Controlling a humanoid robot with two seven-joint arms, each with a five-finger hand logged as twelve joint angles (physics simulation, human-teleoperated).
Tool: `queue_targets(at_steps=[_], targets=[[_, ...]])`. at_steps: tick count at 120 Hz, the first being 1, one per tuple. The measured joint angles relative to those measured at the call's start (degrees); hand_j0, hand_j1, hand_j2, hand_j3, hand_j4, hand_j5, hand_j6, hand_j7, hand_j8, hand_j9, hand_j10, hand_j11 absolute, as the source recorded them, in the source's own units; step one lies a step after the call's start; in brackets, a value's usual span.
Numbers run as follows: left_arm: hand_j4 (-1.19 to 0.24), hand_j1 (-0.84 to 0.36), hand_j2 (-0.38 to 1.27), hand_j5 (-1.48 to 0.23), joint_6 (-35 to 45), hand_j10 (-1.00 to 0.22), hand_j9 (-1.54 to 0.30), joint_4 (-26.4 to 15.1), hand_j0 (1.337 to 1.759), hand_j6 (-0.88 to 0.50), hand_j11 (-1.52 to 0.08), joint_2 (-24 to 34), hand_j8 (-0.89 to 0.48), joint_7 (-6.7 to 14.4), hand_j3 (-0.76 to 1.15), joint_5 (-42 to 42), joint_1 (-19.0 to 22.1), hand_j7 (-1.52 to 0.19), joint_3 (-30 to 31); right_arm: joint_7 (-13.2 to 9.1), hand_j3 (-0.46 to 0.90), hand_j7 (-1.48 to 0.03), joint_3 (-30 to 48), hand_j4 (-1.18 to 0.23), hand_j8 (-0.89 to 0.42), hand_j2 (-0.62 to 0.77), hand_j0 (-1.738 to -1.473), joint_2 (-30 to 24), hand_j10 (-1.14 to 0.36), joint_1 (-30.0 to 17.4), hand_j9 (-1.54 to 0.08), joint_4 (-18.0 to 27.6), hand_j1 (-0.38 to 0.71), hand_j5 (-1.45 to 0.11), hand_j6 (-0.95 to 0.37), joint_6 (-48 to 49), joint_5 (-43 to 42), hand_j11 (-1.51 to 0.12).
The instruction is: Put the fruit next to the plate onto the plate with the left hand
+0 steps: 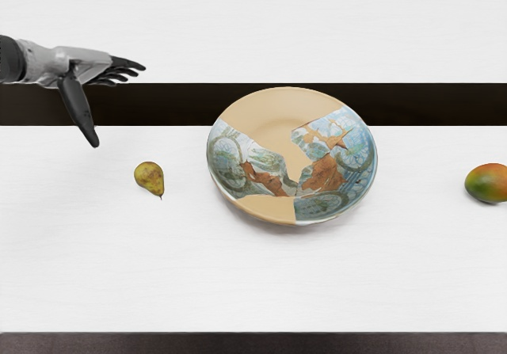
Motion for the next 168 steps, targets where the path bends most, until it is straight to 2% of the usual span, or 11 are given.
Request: queue_targets(at_steps=[16, 28, 33, 37, 44, 51, 59, 81, 104, 130, 168], targets=[[-0.02, 0.32, 0.01, -0.03, 0.00, -0.02, -0.03, -5.75, 1.658, -0.03, -0.03, 1.46, -0.03, -0.13, 0.00, 4.17, -1.55, -0.03, 2.25, 0.00, 0.00, 0.00, 0.00, 0.00, 0.00, 0.00, -1.658, 0.00, 0.00, 0.00, 0.00, 0.01, -0.35, 0.00, 0.00, 0.00, 0.00, 0.00], [-0.03, 0.32, 0.01, -0.03, 0.00, -0.02, -0.03, -8.03, 1.658, -0.03, -0.03, 1.14, -0.03, -0.39, 0.00, 7.27, -2.32, -0.03, 5.55, 0.00, 0.00, 0.00, 0.00, 0.00, 0.00, 0.00, -1.658, 0.00, 0.00, 0.00, 0.00, 0.01, -0.35, 0.00, 0.00, 0.01, -0.02, 0.00], [-0.03, 0.32, 0.01, -0.03, 0.00, -0.02, -0.03, -8.54, 1.658, -0.03, -0.03, 0.76, -0.03, -0.48, 0.00, 8.66, -2.64, -0.03, 7.31, 0.00, 0.00, 0.00, 0.00, 0.00, 0.00, 0.00, -1.658, 0.00, 0.00, 0.00, 0.00, 0.01, -0.35, 0.00, 0.00, 0.00, -0.01, 0.00], [-0.03, 0.32, 0.01, -0.03, 0.01, -0.02, -0.03, -8.83, 1.658, -0.03, -0.03, -0.38, -0.03, -0.60, 0.00, 9.98, -4.80, -0.03, 9.86, 0.00, 0.00, 0.00, 0.00, 0.00, 0.00, 0.00, -1.658, 0.00, 0.00, 0.00, 0.00, 0.01, -0.35, 0.00, 0.00, 0.00, -0.01, 0.00], [-0.03, 0.32, 0.01, -0.03, 0.01, -0.03, -0.03, -9.16, 1.658, -0.03, -0.03, -1.33, -0.03, -1.18, 0.00, 12.13, -6.20, -0.03, 13.84, 0.00, 0.00, 0.00, 0.00, 0.00, 0.00, 0.00, -1.658, 0.00, 0.00, 0.00, 0.00, 0.01, -0.35, 0.00, 0.00, 0.00, -0.01, 0.00], [-0.03, 0.32, 0.01, -0.03, 0.01, -0.02, -0.03, -9.35, 1.658, -0.03, -0.03, -2.67, -0.03, -2.26, 0.00, 13.67, -9.62, -0.03, 18.49, 0.00, 0.00, 0.00, 0.00, 0.00, 0.00, 0.00, -1.658, 0.00, 0.00, 0.00, 0.00, 0.01, -0.35, 0.00, 0.00, 0.00, -0.01, 0.00], [-0.03, 0.32, 0.01, -0.03, 0.01, -0.02, -0.03, -9.47, 1.658, -0.03, -0.03, -3.78, -0.03, -3.34, 0.00, 14.64, -11.73, -0.03, 22.98, 0.00, 0.00, 0.00, 0.00, 0.00, 0.00, 0.00, -1.658, 0.00, 0.00, 0.00, 0.00, 0.01, -0.35, 0.00, 0.00, 0.00, -0.01, 0.00], [-0.03, 0.32, 0.00, -0.03, 0.55, -0.02, -0.03, -9.53, 1.658, -0.03, -0.03, -6.95, -0.03, -4.87, 0.00, 15.33, -13.31, -0.03, 28.71, 0.00, 0.00, 0.00, 0.00, 0.00, 0.00, 0.00, -1.658, 0.00, 0.00, 0.00, 0.00, 0.01, -0.35, 0.00, 0.00, 0.00, -0.01, 0.00], [-0.03, 0.32, 0.01, -0.03, 7.09, -0.03, -0.03, -8.79, 1.658, -0.03, -0.03, -9.74, -0.03, -5.13, 0.00, 16.04, -12.88, -0.03, 31.90, 0.00, 0.00, 0.00, 0.00, 0.00, 0.00, 0.00, -1.658, 0.00, 0.00, 0.00, 0.00, 0.01, -0.35, 0.00, 0.00, 0.00, 0.00, 0.00], [-0.04, 0.31, 0.01, -0.04, 15.30, -0.04, -0.04, -5.16, 1.658, -0.04, -0.04, -11.61, -0.04, -5.18, 0.00, 16.86, -10.41, -0.04, 34.21, 0.00, 0.00, 0.00, 0.00, 0.00, 0.00, 0.00, -1.658, 0.00, 0.00, 0.00, 0.00, 0.01, -0.35, 0.00, 0.00, 0.00, -0.02, 0.00], [-0.14, 0.19, 0.03, -0.17, 22.62, -0.13, -0.17, -3.75, 1.658, -0.14, -0.17, -14.45, -0.14, -5.10, 0.00, 18.80, -9.10, -0.17, 38.22, 0.00, 0.00, 0.00, 0.00, 0.00, 0.00, 0.00, -1.658, 0.00, 0.00, 0.00, 0.00, 0.01, -0.35, 0.00, 0.00, 0.00, 0.00, 0.00]])
